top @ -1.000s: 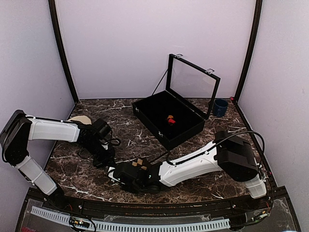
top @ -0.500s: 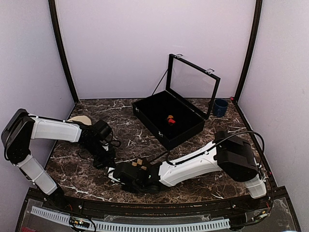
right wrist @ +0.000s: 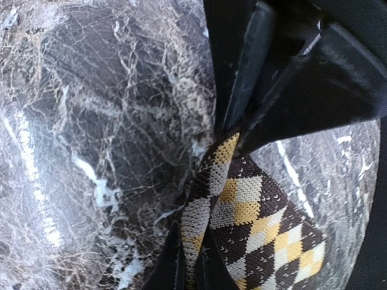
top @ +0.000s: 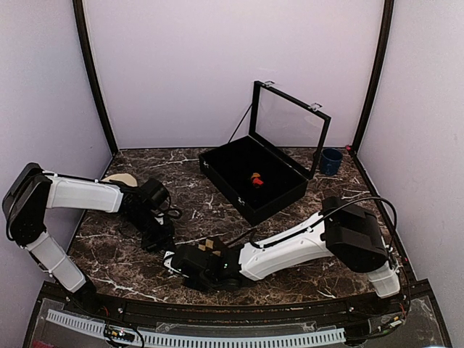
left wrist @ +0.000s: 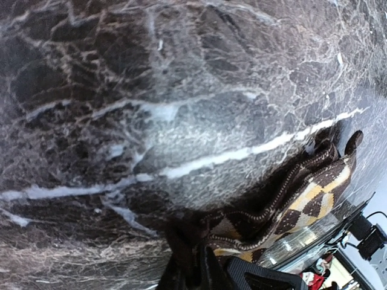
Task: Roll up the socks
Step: Roll the sock at the center of the board.
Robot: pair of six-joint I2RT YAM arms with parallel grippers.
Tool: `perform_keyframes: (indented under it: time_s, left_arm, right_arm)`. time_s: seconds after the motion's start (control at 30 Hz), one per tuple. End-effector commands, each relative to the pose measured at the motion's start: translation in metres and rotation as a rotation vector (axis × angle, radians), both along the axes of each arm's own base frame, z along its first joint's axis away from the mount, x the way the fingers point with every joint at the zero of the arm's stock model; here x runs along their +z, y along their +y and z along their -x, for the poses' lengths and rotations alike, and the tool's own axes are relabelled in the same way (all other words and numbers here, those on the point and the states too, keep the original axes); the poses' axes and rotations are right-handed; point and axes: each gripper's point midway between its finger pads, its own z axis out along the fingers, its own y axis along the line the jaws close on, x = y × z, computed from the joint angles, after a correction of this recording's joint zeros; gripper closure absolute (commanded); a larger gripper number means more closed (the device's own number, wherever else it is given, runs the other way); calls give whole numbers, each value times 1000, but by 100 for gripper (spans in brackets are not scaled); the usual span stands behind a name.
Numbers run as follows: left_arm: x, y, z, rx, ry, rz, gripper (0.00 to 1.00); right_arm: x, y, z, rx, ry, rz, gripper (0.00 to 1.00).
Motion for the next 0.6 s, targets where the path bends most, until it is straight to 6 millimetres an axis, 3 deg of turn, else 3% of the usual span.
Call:
perform_keyframes:
  time_s: [0.0, 0.33, 0.57]
  left_arm:
    - [10, 1, -12, 43, -50, -8, 84]
    - [22, 2, -25, 81, -153, 17, 78]
    - [31, 1, -30, 106, -255, 79, 77]
  right_arm:
    - [5, -4, 8, -37, 98, -62, 100]
    - [26, -20, -11, -177, 308, -205, 100]
    - [30, -28, -11, -230, 436, -255, 100]
